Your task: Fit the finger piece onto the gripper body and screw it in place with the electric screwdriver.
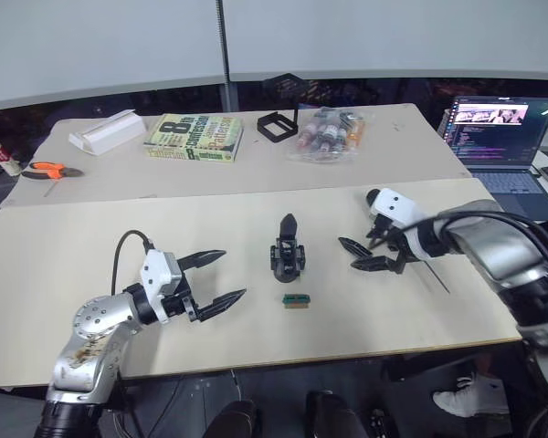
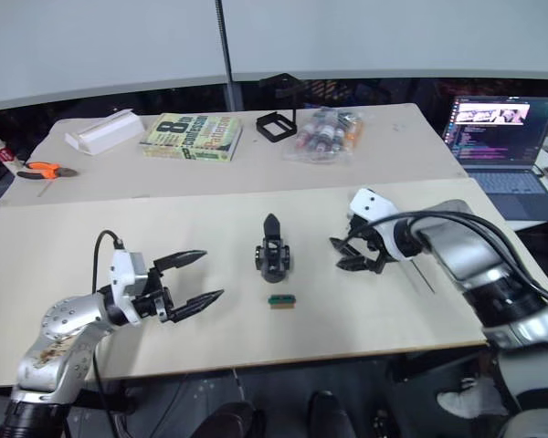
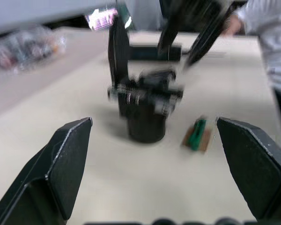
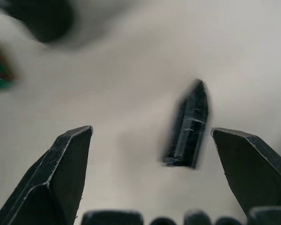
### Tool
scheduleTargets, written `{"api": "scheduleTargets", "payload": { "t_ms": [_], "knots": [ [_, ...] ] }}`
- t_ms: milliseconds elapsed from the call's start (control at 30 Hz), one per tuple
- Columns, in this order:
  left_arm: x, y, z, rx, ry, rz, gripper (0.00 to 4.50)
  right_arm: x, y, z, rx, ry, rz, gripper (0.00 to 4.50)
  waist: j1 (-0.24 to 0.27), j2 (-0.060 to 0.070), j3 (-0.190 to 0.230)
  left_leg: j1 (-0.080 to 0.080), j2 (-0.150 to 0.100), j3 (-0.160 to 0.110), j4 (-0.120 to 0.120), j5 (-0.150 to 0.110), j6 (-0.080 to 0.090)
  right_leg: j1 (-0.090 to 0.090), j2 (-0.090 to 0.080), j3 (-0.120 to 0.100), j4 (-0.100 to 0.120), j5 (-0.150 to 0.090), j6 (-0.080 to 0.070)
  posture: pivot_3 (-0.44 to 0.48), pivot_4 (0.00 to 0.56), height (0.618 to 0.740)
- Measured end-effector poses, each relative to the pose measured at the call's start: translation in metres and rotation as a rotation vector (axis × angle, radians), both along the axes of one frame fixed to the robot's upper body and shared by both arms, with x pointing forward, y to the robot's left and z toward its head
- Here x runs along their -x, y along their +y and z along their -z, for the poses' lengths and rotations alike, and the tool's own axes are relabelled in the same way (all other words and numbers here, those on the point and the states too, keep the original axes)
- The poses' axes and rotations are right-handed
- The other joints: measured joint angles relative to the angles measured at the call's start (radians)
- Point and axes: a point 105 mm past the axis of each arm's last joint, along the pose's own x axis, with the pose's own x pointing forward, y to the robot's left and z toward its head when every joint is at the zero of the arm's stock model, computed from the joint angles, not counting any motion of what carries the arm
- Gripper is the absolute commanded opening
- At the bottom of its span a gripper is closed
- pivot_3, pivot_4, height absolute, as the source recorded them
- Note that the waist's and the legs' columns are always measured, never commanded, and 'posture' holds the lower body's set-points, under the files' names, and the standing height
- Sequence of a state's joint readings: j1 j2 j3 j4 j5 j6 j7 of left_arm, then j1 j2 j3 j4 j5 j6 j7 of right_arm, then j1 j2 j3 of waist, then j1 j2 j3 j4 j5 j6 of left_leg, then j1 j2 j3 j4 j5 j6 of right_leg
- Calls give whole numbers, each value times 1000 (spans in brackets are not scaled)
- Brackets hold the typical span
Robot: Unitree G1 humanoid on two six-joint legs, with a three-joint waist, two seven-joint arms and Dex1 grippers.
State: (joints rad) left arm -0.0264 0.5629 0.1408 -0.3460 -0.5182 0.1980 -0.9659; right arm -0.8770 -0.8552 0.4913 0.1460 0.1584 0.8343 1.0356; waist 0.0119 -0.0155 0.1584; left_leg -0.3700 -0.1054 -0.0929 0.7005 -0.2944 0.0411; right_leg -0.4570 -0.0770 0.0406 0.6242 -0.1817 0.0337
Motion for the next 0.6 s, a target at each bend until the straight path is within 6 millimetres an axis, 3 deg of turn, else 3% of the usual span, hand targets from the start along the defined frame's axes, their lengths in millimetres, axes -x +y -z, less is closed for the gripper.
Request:
{"api": "scheduleTargets", "payload": {
  "t_ms": [200, 433, 600],
  "knots": [
    [14, -3, -3, -27, 18, -2, 4477, -21, -5, 20, 78, 65, 69, 4500, -6, 0, 0, 0, 0, 1, -2, 0, -1, -1, 0, 1, -1, 0, 0, 0, 150, 740],
    [25, -15, -13, -24, -2, 54, 4477, -25, -4, 20, 78, 118, 101, 4500, -9, 0, 0, 0, 0, 1, -2, 1, -1, -1, 0, 0, 0, 0, -1, 0, 150, 740],
    [24, -16, -15, -26, 9, 65, 4500, -25, -2, 21, 80, 122, 93, 3092, -10, 0, 0, 1, 0, 1, -2, 1, -1, 0, 1, 0, 0, 0, -1, 0, 150, 740]
  ]
}}
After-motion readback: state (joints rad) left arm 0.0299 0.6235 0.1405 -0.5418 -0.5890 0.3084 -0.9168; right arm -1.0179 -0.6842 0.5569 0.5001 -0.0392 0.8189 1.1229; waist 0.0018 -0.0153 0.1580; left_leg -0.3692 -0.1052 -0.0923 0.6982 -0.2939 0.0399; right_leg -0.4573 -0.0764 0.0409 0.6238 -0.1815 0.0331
